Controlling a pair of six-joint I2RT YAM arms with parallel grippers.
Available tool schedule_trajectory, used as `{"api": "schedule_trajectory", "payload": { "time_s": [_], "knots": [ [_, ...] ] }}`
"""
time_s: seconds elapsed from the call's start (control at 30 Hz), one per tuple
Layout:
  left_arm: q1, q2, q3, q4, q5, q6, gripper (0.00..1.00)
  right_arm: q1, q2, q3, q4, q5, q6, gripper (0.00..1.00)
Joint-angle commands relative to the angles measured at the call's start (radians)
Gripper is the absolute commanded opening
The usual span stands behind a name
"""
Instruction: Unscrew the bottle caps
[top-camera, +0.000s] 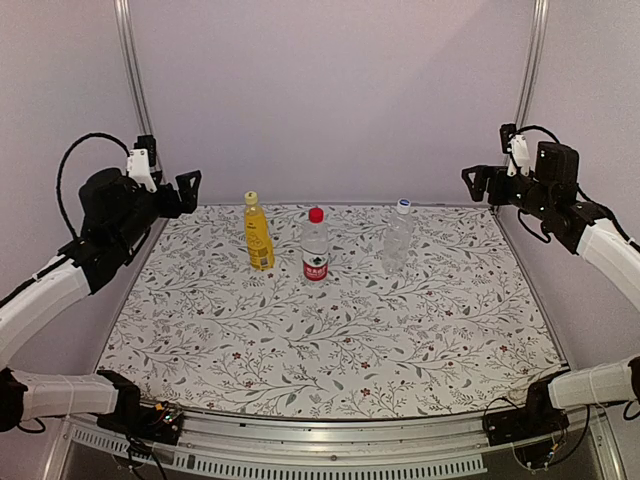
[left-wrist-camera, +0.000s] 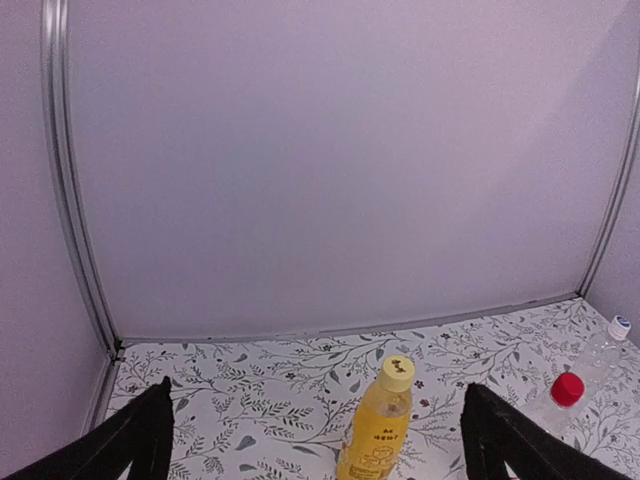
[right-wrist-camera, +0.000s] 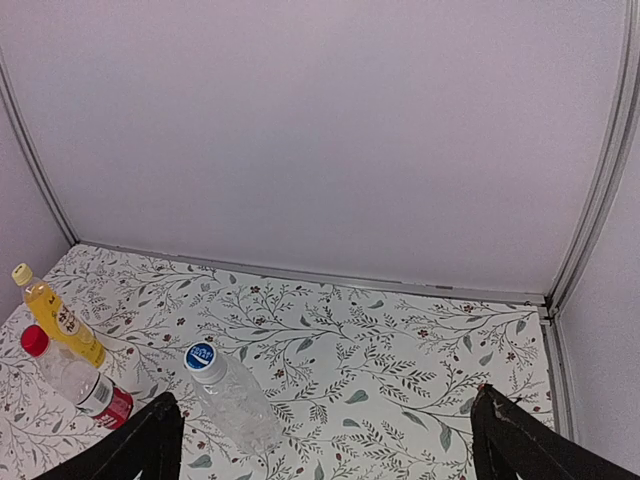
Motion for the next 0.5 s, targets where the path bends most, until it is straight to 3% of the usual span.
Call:
{"api": "schedule_trajectory", "payload": {
  "time_s": [0.0,0.47],
  "knots": [
    [0.015,-0.01,-0.009,0.022,0.011,0.007,1.0,0.005,-0.018,-0.019,0.027,0.012,-0.008,0.99],
    [0.012,0.014,0.02,-0.02,0.022,0.008,1.0,0.006,-0.012,0.072,-0.126,0.036,-0.002,0.99]
  ]
}}
